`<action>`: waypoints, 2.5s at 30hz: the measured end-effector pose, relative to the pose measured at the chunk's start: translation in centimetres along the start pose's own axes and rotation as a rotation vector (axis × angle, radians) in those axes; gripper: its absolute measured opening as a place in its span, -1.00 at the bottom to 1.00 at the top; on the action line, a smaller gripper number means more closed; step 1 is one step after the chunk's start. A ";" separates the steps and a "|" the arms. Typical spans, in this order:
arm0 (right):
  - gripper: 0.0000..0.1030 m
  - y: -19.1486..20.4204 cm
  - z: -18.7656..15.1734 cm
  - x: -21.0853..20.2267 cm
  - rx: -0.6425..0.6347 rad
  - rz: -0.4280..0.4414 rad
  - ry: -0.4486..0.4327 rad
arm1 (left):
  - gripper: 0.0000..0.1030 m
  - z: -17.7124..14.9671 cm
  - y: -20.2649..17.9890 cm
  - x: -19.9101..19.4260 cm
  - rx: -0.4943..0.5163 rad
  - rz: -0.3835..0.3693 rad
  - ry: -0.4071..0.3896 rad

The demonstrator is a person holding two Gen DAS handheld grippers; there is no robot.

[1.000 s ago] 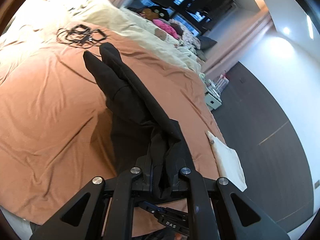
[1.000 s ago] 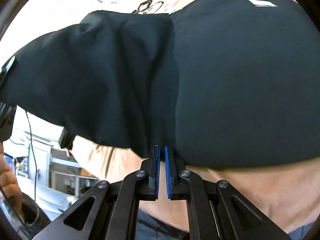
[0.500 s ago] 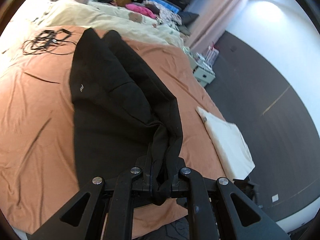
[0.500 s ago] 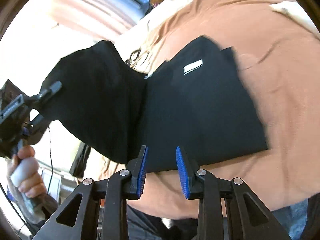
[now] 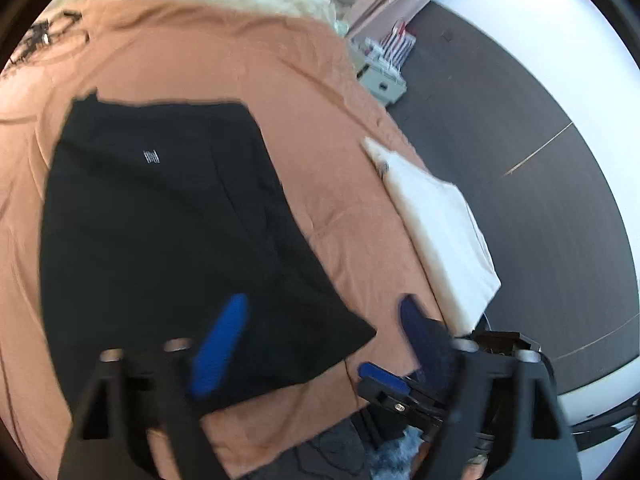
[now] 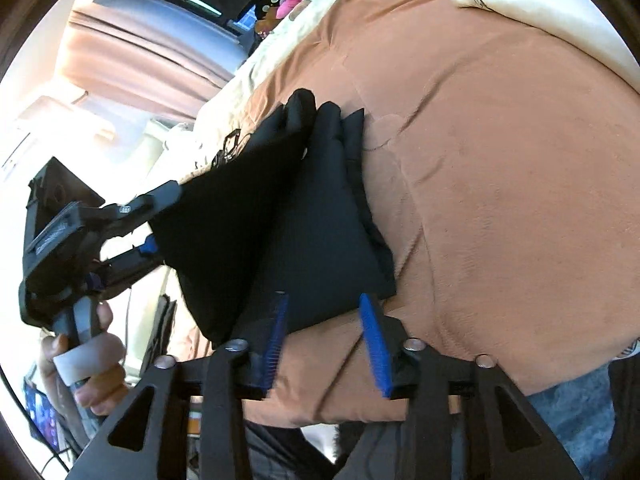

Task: Fold large clothes

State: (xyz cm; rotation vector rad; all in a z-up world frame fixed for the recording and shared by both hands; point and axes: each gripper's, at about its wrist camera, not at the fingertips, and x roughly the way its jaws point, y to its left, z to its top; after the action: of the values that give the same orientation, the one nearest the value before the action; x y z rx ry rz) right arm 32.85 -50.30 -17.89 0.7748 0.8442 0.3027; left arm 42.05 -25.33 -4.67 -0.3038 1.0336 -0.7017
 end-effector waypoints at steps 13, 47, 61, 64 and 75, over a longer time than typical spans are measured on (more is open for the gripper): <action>0.60 4.5 2.3 2.2 -0.055 0.117 -0.005 | 0.70 -2.2 9.4 -6.6 -0.106 0.221 -0.083; -0.79 0.7 0.0 3.8 -0.052 -0.105 0.042 | 0.21 -5.6 14.4 -1.8 -0.133 0.276 0.046; 0.72 1.0 9.5 5.1 -0.107 -0.040 0.050 | 0.21 -0.1 18.2 -0.9 -0.205 0.247 -0.011; 0.75 1.0 11.6 7.0 -0.106 -0.029 0.066 | 0.21 0.3 19.2 -0.8 -0.212 0.235 -0.012; 0.75 -0.3 15.5 13.3 -0.062 -0.014 0.162 | 0.21 3.8 21.1 1.1 -0.221 0.214 -0.013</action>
State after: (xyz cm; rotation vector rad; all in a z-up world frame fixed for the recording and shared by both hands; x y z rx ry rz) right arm 53.21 -51.12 -19.09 0.6922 0.9878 0.3811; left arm 53.92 -10.66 -14.98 -0.3812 1.1141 -0.3926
